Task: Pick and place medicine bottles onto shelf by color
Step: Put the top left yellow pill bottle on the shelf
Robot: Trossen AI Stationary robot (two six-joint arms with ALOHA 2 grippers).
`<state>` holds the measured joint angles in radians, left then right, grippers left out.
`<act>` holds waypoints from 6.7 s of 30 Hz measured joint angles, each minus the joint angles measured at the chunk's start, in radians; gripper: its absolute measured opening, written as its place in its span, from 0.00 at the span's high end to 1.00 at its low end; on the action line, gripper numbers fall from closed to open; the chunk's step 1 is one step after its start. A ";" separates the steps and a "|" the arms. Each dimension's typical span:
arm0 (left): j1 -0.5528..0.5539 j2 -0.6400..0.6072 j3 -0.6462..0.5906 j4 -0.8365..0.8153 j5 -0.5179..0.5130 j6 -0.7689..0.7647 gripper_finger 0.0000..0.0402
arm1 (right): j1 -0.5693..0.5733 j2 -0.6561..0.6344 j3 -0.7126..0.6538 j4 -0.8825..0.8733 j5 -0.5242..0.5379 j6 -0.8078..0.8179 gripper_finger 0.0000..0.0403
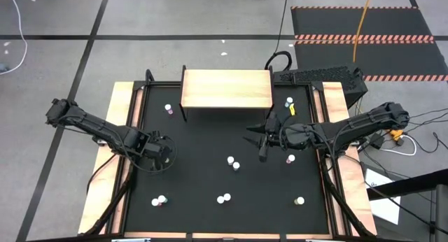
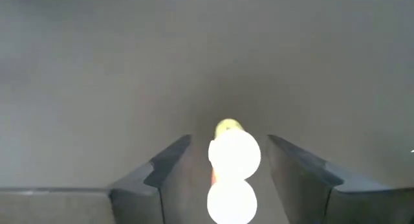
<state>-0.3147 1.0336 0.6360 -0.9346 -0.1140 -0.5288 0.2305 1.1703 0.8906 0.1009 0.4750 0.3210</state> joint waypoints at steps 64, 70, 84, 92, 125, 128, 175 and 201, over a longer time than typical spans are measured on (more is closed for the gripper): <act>0.023 0.000 0.087 0.010 0.010 -0.026 0.68 | -0.032 -0.001 0.000 0.023 0.028 0.009 0.59; 0.095 0.000 0.208 -0.015 0.011 0.019 0.69 | -0.033 -0.001 0.000 0.022 0.027 0.017 0.59; 0.345 0.121 0.567 -0.180 0.087 0.215 0.69 | -0.033 -0.001 0.000 -0.031 0.026 0.120 0.59; 0.462 0.317 0.872 -0.372 0.130 0.353 0.69 | -0.033 -0.005 0.000 -0.044 0.027 0.152 0.59; 0.759 0.798 1.560 -0.616 0.140 0.634 0.69 | -0.197 -0.061 0.000 -0.296 -0.062 0.149 0.59; 0.766 0.839 1.603 -0.640 0.141 0.622 0.69 | -0.237 -0.062 0.000 -0.315 -0.092 0.112 0.59; 1.118 1.035 1.624 -0.508 0.185 0.745 0.69 | -0.465 -0.056 0.000 -0.370 -0.108 0.214 0.59; 1.073 1.035 1.624 -0.499 0.086 0.771 0.69 | -0.485 -0.056 0.000 -0.368 -0.114 0.217 0.59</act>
<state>0.7586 2.0686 2.2604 -1.4335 -0.0280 0.2420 -0.2550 1.1145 0.8902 -0.2667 0.3614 0.5382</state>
